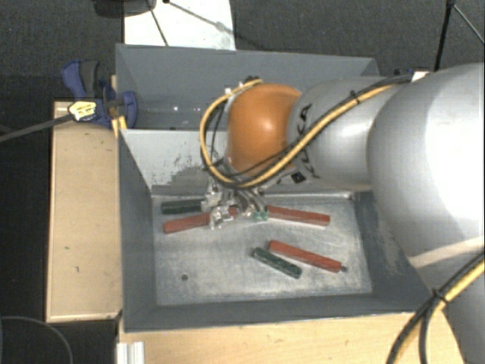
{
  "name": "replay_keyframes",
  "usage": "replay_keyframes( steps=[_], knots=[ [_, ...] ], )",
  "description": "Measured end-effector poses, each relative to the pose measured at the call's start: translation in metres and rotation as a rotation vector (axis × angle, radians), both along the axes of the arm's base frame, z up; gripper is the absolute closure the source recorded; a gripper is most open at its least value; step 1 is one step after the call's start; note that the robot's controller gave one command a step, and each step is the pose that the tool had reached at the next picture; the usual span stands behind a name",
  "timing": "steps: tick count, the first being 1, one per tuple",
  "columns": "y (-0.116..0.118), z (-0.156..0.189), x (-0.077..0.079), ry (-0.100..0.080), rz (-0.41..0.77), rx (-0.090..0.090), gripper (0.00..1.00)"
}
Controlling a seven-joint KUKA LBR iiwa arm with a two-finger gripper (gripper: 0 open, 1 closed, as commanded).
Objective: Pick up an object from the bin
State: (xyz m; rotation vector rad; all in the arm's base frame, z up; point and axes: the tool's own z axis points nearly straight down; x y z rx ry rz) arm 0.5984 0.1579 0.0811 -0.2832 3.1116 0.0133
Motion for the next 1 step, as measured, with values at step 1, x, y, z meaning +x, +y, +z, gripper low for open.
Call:
replay_keyframes(
  steps=[1],
  knots=[
    [0.0002,0.0215,0.0014,0.011,-0.003,-0.008,1.00]
  ],
)
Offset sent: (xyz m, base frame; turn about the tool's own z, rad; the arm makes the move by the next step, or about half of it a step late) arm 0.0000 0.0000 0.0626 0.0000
